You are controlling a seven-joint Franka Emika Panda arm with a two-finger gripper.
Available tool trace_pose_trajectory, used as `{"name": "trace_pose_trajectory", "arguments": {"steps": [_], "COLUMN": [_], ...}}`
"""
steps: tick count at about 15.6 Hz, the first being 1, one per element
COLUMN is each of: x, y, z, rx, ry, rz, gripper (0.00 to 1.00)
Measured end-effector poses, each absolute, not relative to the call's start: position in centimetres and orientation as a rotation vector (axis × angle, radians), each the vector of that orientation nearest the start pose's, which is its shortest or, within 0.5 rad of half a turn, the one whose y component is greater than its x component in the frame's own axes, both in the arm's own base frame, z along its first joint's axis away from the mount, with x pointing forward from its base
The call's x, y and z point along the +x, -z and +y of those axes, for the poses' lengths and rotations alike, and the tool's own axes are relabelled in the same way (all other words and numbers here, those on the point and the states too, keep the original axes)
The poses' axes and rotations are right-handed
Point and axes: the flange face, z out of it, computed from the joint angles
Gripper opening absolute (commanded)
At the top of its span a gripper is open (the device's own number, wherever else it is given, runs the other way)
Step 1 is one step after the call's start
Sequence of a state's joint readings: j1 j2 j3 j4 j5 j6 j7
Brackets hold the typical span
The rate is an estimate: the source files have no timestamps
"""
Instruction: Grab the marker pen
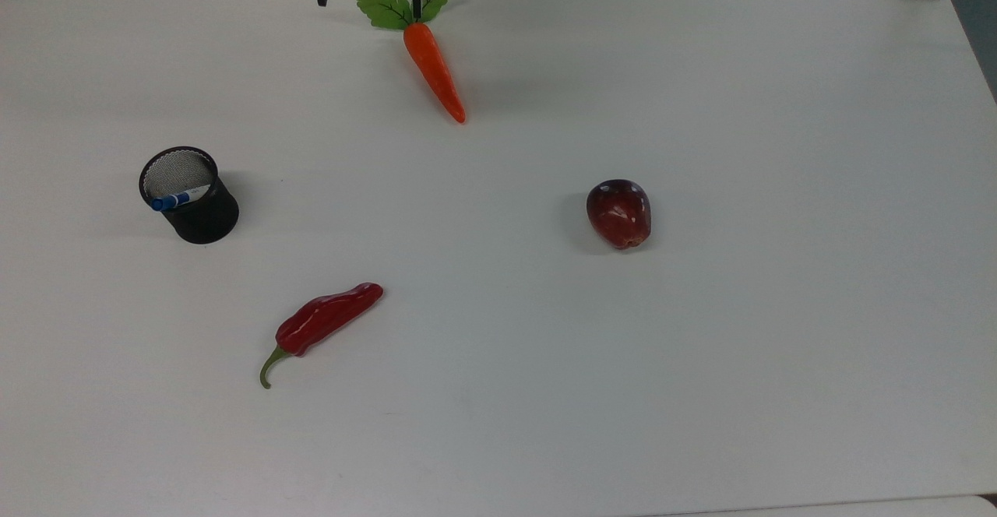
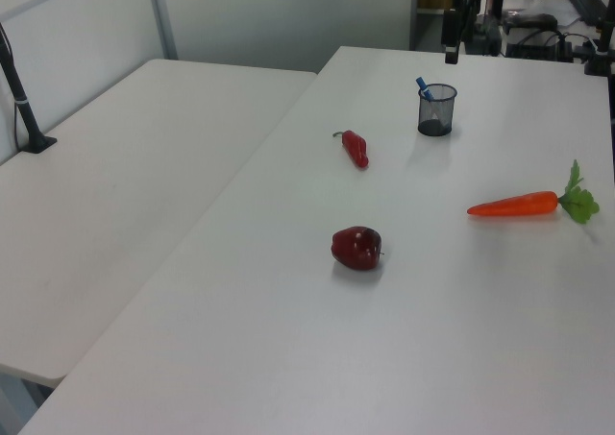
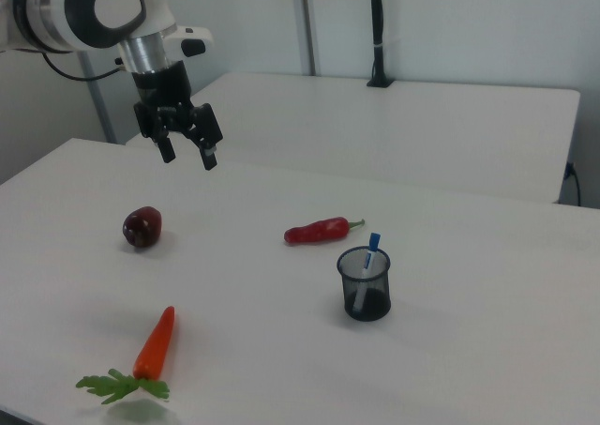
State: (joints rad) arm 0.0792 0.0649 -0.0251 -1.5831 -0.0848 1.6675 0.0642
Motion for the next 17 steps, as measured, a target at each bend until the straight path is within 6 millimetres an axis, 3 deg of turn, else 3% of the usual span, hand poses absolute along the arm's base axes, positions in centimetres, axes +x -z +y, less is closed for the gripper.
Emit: {"name": "trace_pose_trajectory", "arguments": {"steps": [12, 14, 17], "x": [58.2, 58.3, 58.7], "y": [-59.0, -58.8, -58.4], "z": [1.2, 0.1, -3.9], "rx": [-3.227, -3.228, -3.230], "ry": [0.037, 0.028, 0.044], "rz": [0.036, 0.026, -0.007], "gripper": [1.00, 1.00, 1.00]}}
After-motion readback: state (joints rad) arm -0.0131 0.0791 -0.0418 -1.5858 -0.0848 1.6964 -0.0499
